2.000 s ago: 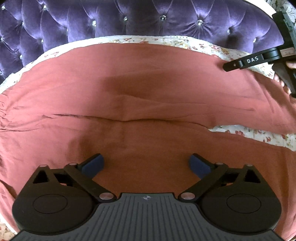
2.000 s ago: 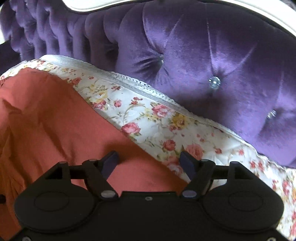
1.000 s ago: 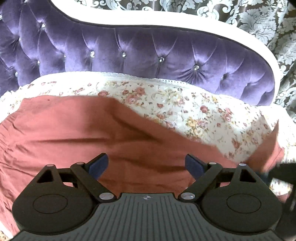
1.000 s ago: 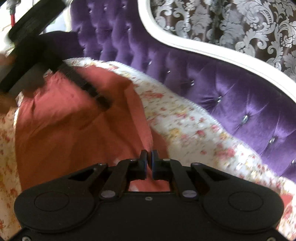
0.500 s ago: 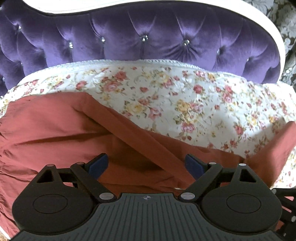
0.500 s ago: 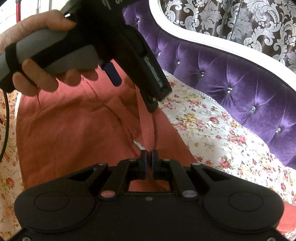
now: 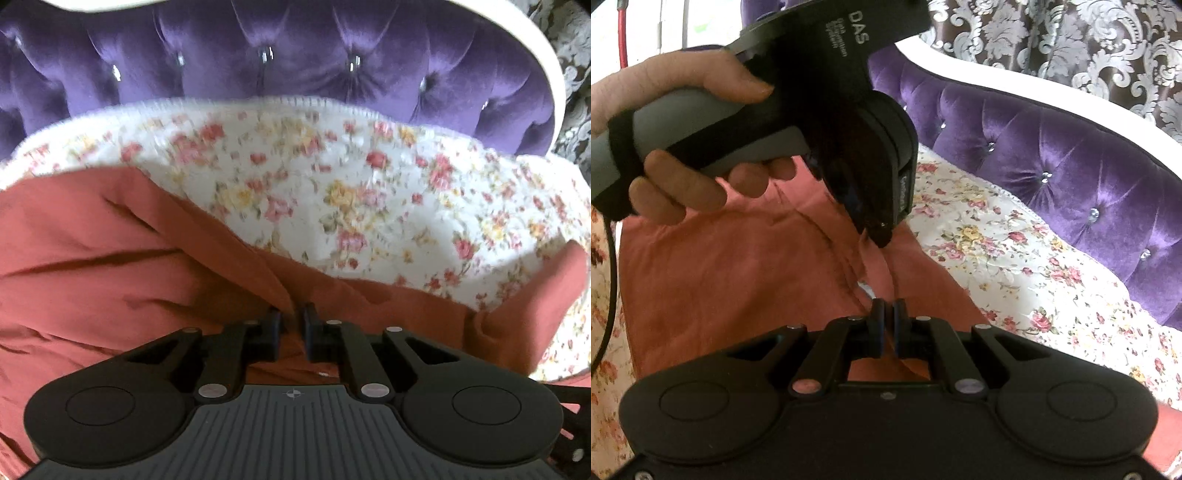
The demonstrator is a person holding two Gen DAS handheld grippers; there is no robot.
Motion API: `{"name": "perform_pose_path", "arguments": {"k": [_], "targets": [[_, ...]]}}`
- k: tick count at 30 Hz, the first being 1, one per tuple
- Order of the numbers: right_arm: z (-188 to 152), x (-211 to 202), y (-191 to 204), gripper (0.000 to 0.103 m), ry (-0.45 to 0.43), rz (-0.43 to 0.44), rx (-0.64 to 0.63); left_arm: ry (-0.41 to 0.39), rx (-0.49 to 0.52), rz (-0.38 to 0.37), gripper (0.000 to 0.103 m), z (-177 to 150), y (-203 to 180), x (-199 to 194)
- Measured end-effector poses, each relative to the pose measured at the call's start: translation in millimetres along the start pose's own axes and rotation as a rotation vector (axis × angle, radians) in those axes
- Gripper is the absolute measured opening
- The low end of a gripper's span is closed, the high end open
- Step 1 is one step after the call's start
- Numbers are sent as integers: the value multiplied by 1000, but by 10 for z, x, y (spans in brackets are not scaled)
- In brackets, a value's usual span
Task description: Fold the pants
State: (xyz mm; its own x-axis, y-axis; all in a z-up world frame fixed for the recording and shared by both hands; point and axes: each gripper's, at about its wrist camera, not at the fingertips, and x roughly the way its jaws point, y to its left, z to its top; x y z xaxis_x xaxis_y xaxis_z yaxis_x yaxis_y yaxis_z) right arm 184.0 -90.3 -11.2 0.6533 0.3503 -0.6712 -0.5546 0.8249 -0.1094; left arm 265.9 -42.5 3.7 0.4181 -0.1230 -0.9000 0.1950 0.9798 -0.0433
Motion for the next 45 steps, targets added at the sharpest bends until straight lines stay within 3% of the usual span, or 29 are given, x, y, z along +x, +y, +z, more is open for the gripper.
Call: {"name": "perform_pose_path", "arguments": {"k": [5, 9, 14, 18, 22, 27, 30, 32, 36, 39, 40, 41, 42, 45], "targets": [[39, -351, 64, 10, -68, -17, 34, -128, 30, 8, 11, -213, -14, -559], [-5, -624, 216, 10, -87, 18, 67, -191, 38, 2, 11, -604, 35, -934], [-242, -712, 555, 10, -16, 97, 90, -147, 7, 6, 11, -1169, 153, -945], [-451, -700, 682, 15, 50, 116, 157, -57, -27, -12, 11, -1490, 226, -689], [-575, -889, 319, 19, 36, 42, 412, -31, -41, 3, 11, -1598, 243, -516], [-911, -1115, -488, 56, 1, -212, 758, -44, -47, 4, 11, -1590, 232, -490], [-1155, -1129, -947, 57, 16, -342, 909, -48, -55, -3, 11, -1643, 256, -492], [-1300, -1082, -1151, 57, 24, -376, 991, -53, -53, -2, 11, -1657, 258, -501], [-1513, -923, -1428, 57, 36, -375, 1122, -60, -38, 10, 11, -1658, 231, -503], [-1535, -890, -1485, 57, 14, -374, 1137, -61, -34, 14, 11, -1646, 224, -503], [-1526, -873, -1509, 56, 15, -374, 1139, -60, -37, 13, 11, -1645, 223, -504], [-1520, -852, -1523, 46, 15, -367, 1146, -60, -40, 11, 11, -1640, 226, -503], [-1497, -830, -1547, 7, 20, -350, 1155, -61, -43, 11, 11, -1639, 224, -504], [-1451, -909, -1540, 9, -24, -318, 1179, -63, -46, 9, 11, -1626, 224, -511]]}}
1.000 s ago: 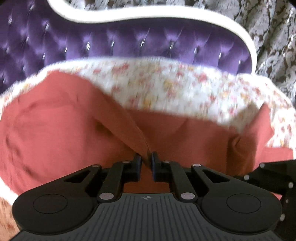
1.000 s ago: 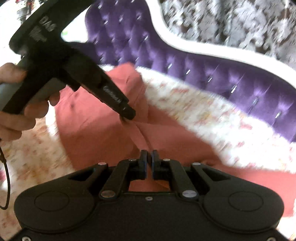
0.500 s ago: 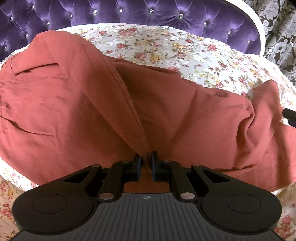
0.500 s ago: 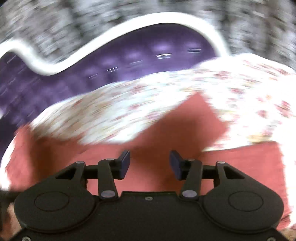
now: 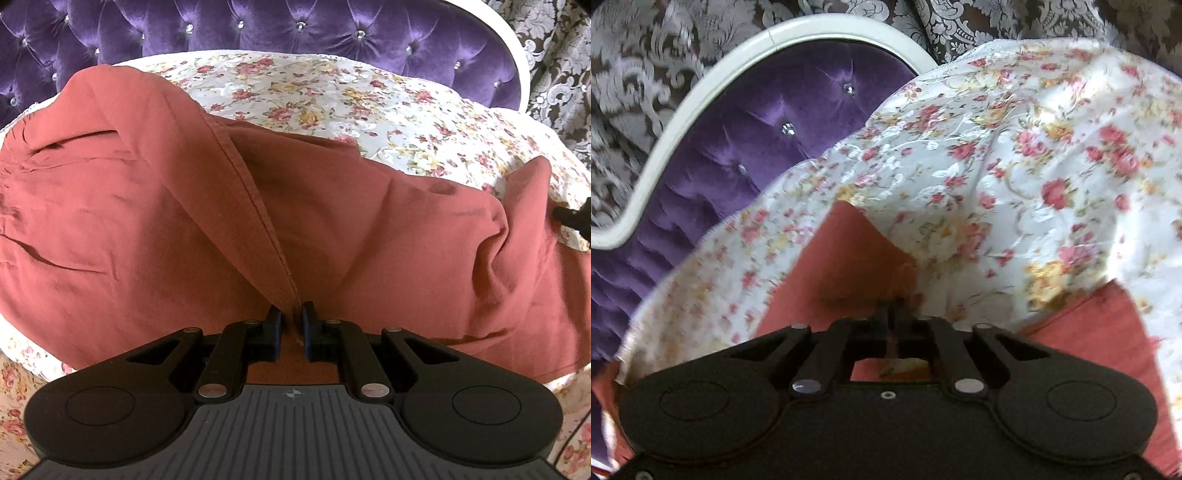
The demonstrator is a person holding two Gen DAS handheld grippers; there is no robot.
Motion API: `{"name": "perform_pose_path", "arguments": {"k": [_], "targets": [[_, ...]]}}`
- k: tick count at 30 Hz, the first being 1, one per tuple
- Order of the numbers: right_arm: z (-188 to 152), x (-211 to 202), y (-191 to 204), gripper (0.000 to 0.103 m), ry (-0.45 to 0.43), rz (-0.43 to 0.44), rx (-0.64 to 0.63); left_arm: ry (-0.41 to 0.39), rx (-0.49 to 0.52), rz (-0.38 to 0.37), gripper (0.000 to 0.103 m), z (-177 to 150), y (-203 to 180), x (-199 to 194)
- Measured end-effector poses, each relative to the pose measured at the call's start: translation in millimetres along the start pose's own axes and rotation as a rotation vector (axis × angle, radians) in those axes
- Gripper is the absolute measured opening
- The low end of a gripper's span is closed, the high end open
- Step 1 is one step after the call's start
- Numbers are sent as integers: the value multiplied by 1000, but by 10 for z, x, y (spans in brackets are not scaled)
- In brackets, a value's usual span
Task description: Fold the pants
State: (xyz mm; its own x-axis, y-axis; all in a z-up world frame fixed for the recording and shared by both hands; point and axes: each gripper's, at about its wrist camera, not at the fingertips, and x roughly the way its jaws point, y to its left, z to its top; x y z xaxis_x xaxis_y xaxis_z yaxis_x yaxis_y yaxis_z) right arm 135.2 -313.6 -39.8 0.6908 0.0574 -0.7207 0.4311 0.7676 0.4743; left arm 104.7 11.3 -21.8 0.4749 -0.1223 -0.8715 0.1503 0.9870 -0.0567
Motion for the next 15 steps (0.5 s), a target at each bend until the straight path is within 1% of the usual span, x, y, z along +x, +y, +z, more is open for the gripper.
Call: {"name": "perform_pose_path", "arguments": {"k": [2, 4, 7, 8, 9, 11, 13, 15], "targets": [[14, -247, 71, 9, -54, 14, -30, -6, -10, -11, 11, 20, 19, -34], [-31, -633, 142, 9, -123, 10, -85, -23, -15, -21, 11, 31, 29, -101], [-133, -1131, 9, 9, -170, -49, -148, -58, 4, -20, 11, 6, 4, -208], [-181, -1227, -63, 9, -163, -77, -159, -61, 9, -18, 11, -5, -7, -221], [-251, -1299, -154, 9, -138, -114, -169, -62, 12, -20, 11, -21, -14, -223], [-341, -1294, -336, 8, -69, -168, -155, -52, 15, -23, 11, -50, -18, -194], [-432, -1221, -525, 8, 5, -190, -108, -36, 13, -25, 11, -76, -20, -146], [-506, -1137, -680, 8, 64, -185, -51, -24, 11, -21, 11, -105, -23, -113]]}}
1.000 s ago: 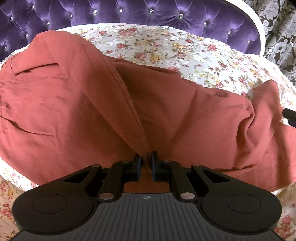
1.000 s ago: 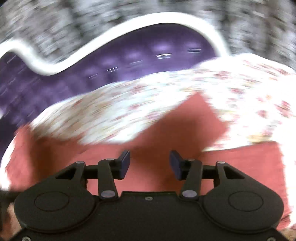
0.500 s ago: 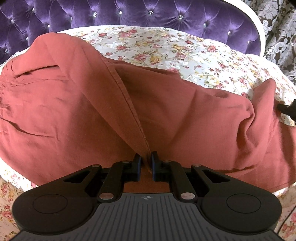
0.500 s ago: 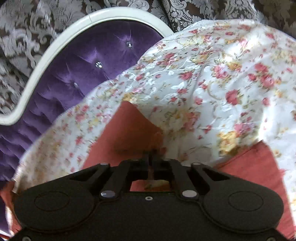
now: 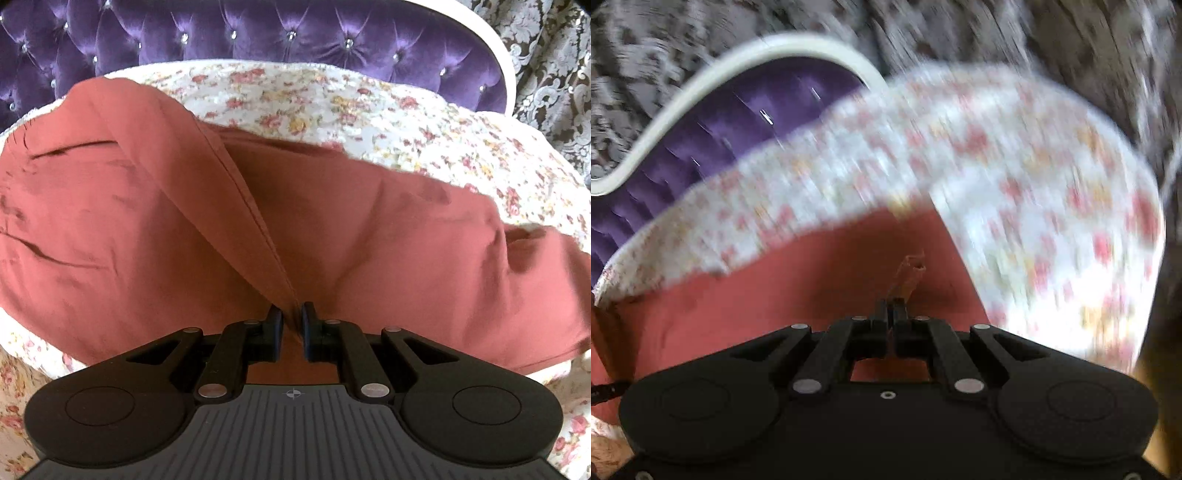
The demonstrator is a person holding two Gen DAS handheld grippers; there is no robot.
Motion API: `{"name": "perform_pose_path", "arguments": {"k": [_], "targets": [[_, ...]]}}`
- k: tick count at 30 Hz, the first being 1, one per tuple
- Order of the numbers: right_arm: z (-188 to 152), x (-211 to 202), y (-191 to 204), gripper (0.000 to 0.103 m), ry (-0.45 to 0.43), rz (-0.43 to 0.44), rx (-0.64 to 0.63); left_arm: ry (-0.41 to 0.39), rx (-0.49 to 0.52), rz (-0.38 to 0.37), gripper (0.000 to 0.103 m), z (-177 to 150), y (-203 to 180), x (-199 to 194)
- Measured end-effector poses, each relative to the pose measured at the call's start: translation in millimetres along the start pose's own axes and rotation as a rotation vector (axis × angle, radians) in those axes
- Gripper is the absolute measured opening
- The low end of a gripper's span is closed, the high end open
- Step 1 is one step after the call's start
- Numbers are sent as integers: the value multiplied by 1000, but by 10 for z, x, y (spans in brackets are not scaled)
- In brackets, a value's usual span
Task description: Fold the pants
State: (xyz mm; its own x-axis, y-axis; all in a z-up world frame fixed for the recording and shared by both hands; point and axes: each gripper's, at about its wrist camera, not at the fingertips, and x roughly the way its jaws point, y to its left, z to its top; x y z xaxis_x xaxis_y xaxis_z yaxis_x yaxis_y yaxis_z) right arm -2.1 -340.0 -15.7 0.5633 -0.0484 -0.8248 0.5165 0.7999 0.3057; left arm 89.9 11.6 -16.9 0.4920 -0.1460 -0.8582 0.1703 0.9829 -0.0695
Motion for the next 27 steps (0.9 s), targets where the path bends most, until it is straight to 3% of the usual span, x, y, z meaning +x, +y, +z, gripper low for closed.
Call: {"name": "perform_pose_path", "arguments": {"k": [7, 12, 14, 16, 21, 27], "targets": [[-19, -211, 9, 7, -76, -29, -50, -2, -28, -37, 11, -47, 33, -58], [-24, -54, -122, 7, 51, -65, -37, 16, 14, -10, 11, -122, -113, 23], [-1, -90, -136, 7, 54, -56, -41, 11, 24, -3, 11, -134, -127, 13], [52, -140, -116, 9, 46, -52, -49, 19, 18, -8, 11, -120, -111, 13], [203, -230, 2, 33, -60, -135, -92, 22, 19, -4, 11, -114, -101, 17], [498, 5, 73, 34, -84, -86, -128, 19, 29, 8, 11, -131, -137, 17]]}}
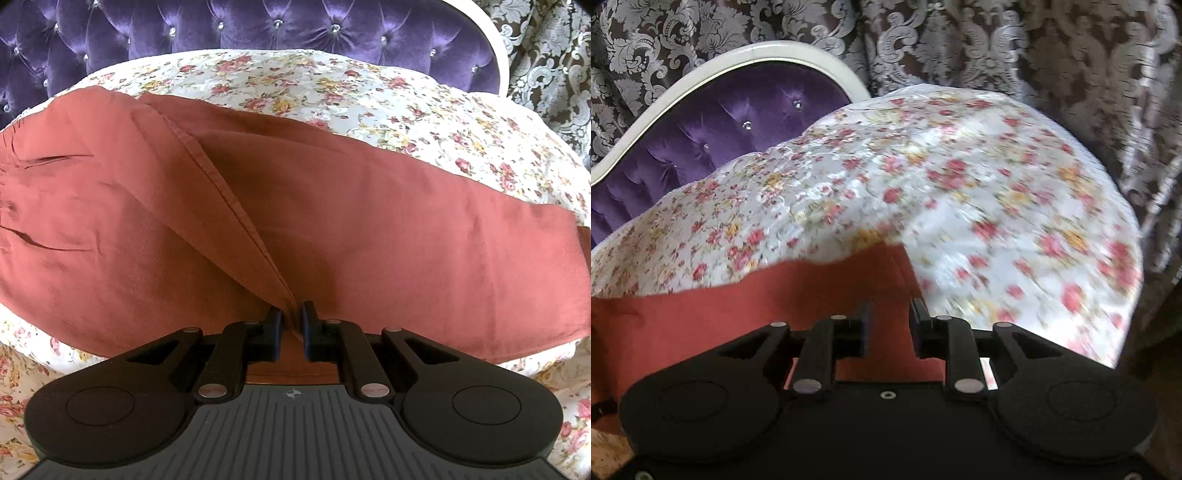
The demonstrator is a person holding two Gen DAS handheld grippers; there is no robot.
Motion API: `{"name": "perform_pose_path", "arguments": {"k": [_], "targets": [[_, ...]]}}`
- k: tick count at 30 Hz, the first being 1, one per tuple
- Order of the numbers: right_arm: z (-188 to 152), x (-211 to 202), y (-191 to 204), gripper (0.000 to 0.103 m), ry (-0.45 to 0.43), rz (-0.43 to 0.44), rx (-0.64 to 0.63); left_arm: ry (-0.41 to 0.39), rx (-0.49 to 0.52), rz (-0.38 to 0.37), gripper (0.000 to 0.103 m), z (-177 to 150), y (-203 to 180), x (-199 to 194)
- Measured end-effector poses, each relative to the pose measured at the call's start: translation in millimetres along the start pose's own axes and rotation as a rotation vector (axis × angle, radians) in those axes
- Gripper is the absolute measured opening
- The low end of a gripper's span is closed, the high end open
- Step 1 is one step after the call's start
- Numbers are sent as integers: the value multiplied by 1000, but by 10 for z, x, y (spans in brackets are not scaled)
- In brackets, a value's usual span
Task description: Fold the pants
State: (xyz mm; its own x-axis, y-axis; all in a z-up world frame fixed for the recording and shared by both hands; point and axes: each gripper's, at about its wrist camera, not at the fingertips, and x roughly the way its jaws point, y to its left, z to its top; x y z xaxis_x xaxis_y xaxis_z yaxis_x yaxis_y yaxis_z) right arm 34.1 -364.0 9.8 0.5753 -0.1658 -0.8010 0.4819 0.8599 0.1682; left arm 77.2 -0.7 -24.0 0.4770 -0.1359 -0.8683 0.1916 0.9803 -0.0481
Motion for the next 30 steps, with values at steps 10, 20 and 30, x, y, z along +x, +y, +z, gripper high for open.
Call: {"name": "perform_pose_path", "arguments": {"k": [10, 20, 30], "targets": [[107, 504, 103, 36, 85, -11, -27, 30, -11, 14, 11, 37, -24, 21], [110, 487, 143, 5, 76, -49, -51, 39, 10, 57, 11, 48, -102, 22], [84, 427, 0, 4, 73, -113, -63, 38, 22, 76, 11, 45, -139, 23]]}}
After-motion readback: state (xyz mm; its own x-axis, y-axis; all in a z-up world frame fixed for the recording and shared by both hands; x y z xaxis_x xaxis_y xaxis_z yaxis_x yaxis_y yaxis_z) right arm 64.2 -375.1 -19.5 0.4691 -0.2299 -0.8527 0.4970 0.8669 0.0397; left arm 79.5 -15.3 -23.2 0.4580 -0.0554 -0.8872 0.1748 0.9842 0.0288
